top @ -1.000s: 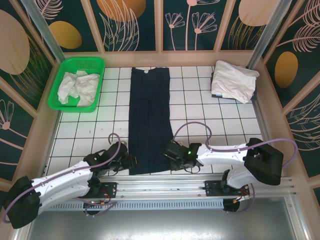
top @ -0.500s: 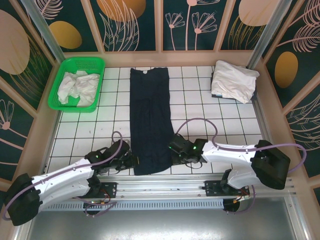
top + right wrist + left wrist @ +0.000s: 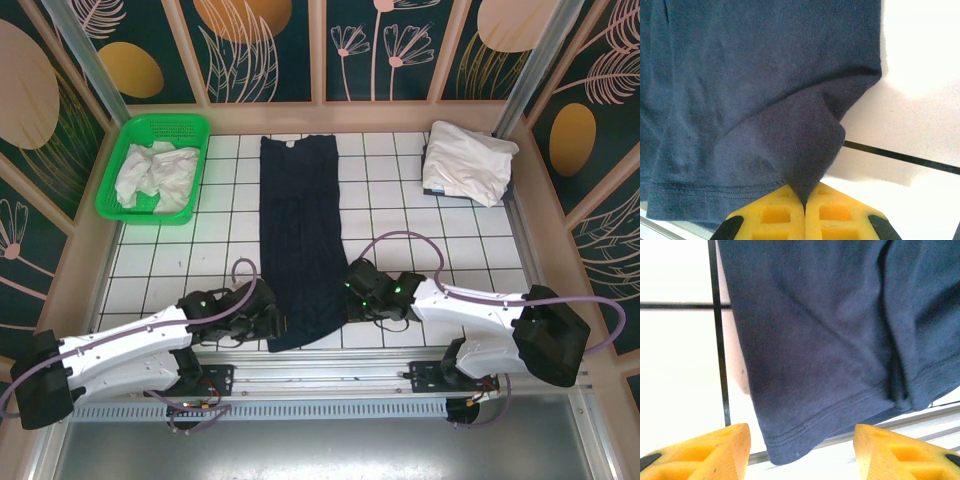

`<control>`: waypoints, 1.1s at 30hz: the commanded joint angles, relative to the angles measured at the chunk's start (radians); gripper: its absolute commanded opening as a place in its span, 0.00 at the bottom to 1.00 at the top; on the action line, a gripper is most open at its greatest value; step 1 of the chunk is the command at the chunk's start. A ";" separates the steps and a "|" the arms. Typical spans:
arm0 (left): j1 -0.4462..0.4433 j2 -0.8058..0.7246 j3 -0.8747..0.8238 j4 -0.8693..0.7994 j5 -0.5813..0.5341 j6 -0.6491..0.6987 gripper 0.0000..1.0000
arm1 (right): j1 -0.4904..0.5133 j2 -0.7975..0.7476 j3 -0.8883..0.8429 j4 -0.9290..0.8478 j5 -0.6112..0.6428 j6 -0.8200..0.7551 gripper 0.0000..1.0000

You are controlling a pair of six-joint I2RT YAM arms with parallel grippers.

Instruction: Fold and stack the t-shirts

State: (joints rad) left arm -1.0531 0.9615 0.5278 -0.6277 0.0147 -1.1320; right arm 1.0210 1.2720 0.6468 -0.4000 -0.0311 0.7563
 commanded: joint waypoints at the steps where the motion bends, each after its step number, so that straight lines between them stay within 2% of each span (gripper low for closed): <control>1: -0.042 0.016 -0.048 0.059 0.000 -0.076 0.56 | -0.010 -0.007 -0.018 0.025 -0.013 -0.026 0.02; 4: -0.068 0.042 -0.080 0.170 0.011 -0.107 0.54 | -0.010 0.005 -0.024 0.046 -0.032 -0.034 0.02; 7: -0.078 0.089 -0.120 0.260 0.036 -0.126 0.46 | -0.013 0.015 -0.023 0.051 -0.033 -0.041 0.02; 10: -0.084 0.107 -0.131 0.269 0.041 -0.126 0.34 | -0.012 0.017 -0.021 0.046 -0.033 -0.046 0.01; 12: -0.083 0.089 -0.126 0.233 0.033 -0.120 0.32 | -0.015 0.013 -0.022 0.040 -0.029 -0.047 0.01; 13: -0.083 0.076 -0.125 0.212 0.032 -0.116 0.33 | -0.016 0.009 -0.024 0.037 -0.026 -0.047 0.01; 18: -0.083 0.042 -0.116 0.059 0.001 -0.119 0.50 | -0.027 -0.008 -0.036 0.048 -0.033 -0.046 0.01; 21: -0.082 0.076 -0.104 0.085 0.002 -0.109 0.50 | -0.027 -0.005 -0.034 0.050 -0.033 -0.046 0.01; 23: -0.083 0.129 -0.096 0.146 0.013 -0.091 0.38 | -0.028 -0.002 -0.033 0.047 -0.026 -0.042 0.01; 25: -0.090 0.182 -0.074 0.176 0.015 -0.074 0.37 | -0.032 0.000 -0.029 0.040 -0.023 -0.043 0.01; 27: -0.091 0.204 -0.050 0.163 0.004 -0.060 0.32 | -0.031 -0.004 -0.022 0.037 -0.023 -0.048 0.01; 30: -0.091 0.159 0.003 0.087 -0.049 -0.048 0.15 | -0.032 -0.020 -0.001 0.029 -0.025 -0.058 0.01; 33: -0.088 0.060 0.074 -0.008 -0.165 -0.059 0.03 | -0.033 -0.035 0.034 0.013 -0.020 -0.066 0.00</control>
State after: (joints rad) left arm -1.1400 1.0943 0.5259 -0.5793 -0.0360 -1.1946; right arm 0.9989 1.2713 0.6327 -0.3710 -0.0616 0.7116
